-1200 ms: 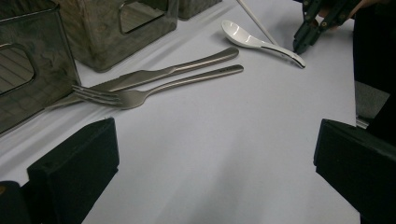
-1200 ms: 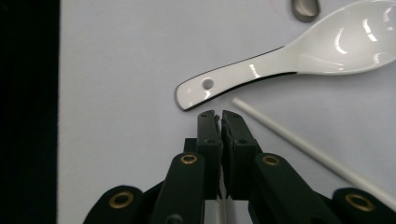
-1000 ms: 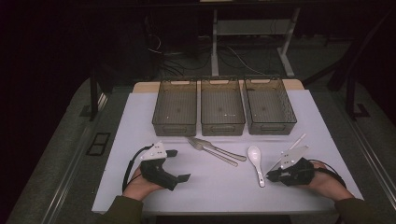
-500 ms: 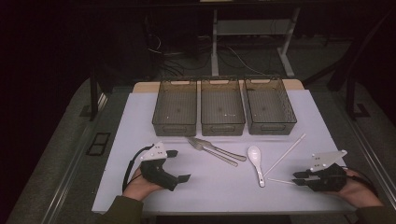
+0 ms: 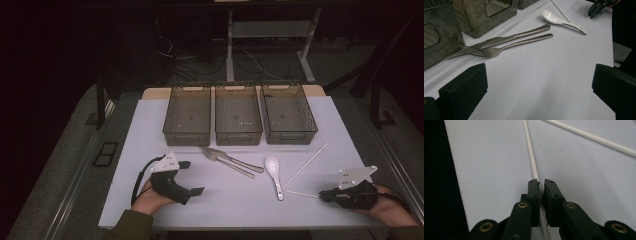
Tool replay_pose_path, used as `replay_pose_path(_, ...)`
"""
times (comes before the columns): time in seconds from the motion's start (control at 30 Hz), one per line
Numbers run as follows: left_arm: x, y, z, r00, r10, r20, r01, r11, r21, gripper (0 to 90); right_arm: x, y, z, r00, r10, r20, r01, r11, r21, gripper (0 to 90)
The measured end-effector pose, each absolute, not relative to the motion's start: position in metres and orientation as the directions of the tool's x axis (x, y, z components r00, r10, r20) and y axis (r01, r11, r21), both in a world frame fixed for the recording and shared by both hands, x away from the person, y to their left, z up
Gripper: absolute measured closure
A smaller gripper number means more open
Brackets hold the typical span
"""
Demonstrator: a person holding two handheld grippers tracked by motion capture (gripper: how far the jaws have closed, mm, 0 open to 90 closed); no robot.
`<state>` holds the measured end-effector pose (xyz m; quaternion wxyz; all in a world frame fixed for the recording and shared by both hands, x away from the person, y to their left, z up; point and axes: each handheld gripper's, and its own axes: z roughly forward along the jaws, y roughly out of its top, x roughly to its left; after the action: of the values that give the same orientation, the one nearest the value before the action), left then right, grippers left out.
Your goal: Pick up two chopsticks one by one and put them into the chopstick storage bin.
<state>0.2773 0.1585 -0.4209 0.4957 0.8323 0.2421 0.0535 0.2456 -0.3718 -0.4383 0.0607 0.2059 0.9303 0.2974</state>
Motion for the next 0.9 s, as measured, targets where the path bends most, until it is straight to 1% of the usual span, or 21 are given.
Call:
replay_pose_path(0.03, 0.277, 0.159, -0.421, 0.877, 0.455, -0.151, 0.350, -0.392, 0.851, 0.0, 0.246, -0.372, -0.438, -0.913, 0.408, 0.003, 0.334, 0.742, 0.581, 84.1)
replay_pose_path(0.27, 0.277, 0.159, -0.421, 0.877, 0.456, -0.150, 0.350, -0.392, 0.851, 0.0, 0.248, -0.371, -0.437, -0.910, 0.414, 0.005, 0.337, 0.736, 0.587, 85.2)
replay_pose_path(0.47, 0.277, 0.159, -0.421, 0.877, 0.456, -0.151, 0.350, -0.393, 0.850, 0.0, 0.252, -0.365, -0.430, -0.912, 0.410, -0.001, 0.323, 0.720, 0.614, 85.2)
replay_pose_path(0.57, 0.278, 0.159, -0.421, 0.877, 0.457, -0.151, 0.352, -0.395, 0.848, 0.0, 0.257, -0.355, -0.429, -0.920, 0.392, -0.002, 0.308, 0.726, 0.615, 85.1)
replay_pose_path(0.63, 0.277, 0.158, -0.421, 0.877, 0.457, -0.151, 0.351, -0.393, 0.850, 0.0, 0.261, -0.341, -0.431, -0.931, 0.366, -0.012, 0.285, 0.744, 0.604, 85.1)
replay_pose_path(0.9, 0.277, 0.158, -0.421, 0.877, 0.457, -0.152, 0.353, -0.394, 0.848, 0.0, 0.268, -0.324, -0.432, -0.937, 0.348, -0.020, 0.264, 0.746, 0.612, 85.0)
